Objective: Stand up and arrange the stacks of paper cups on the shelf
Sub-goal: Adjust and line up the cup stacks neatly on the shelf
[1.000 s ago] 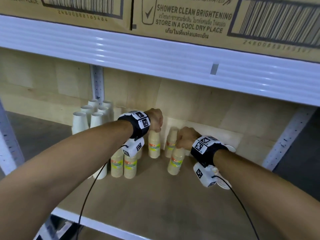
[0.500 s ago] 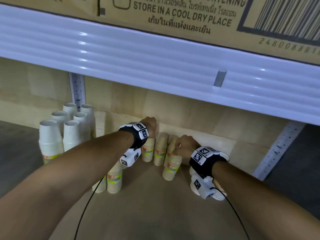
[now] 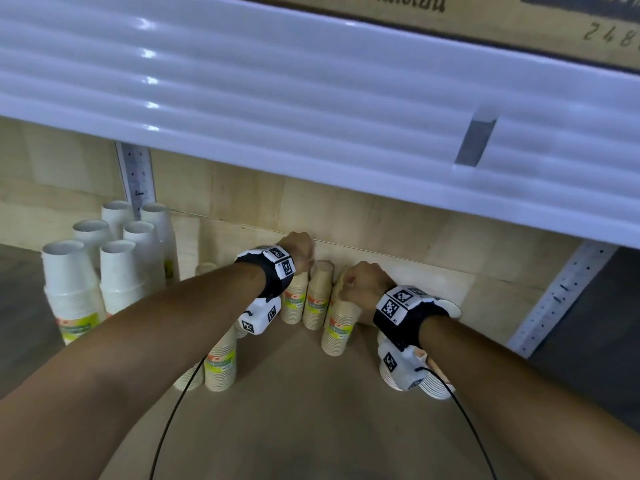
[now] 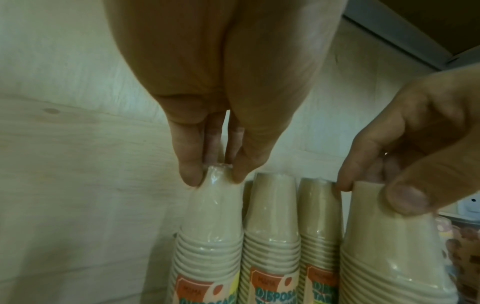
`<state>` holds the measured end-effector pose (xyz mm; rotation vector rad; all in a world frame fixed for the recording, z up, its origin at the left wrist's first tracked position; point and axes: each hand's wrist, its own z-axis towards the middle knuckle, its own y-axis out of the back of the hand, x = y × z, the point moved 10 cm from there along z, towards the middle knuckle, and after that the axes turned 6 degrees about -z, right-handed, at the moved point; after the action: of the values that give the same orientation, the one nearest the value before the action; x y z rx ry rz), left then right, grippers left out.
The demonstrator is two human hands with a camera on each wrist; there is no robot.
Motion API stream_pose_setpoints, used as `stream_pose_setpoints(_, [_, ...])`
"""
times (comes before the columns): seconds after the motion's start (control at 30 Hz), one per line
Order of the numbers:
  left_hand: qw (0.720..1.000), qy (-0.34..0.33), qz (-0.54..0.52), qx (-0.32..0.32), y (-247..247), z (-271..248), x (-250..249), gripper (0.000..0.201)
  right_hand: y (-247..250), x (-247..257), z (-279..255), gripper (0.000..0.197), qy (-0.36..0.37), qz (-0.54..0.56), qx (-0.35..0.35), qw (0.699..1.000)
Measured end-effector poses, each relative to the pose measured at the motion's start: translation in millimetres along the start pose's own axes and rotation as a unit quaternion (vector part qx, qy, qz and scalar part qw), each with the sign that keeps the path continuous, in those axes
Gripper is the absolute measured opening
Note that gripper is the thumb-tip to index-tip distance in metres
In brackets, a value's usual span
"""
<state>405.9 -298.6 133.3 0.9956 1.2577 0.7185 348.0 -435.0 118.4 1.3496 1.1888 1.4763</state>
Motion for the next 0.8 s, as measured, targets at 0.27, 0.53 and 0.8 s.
stream_pose_setpoints(0.27, [1.000, -0.017, 0.013, 0.011, 1, -1, -2, 0.017, -2, 0, 9, 0.006, 0.008, -0.011, -0.003, 1.000])
stream_pose_setpoints(0.53, [1.000, -0.018, -0.007, 0.000, 10, -10, -1, 0.025, 0, 3, 5, 0.021, 0.007, -0.024, 0.001, 1.000])
stream_pose_setpoints(0.8, [0.999, -0.013, -0.030, -0.006, 47, -38, 0, 0.044, 19, 28, -7, 0.021, 0.018, -0.049, -0.024, 0.998])
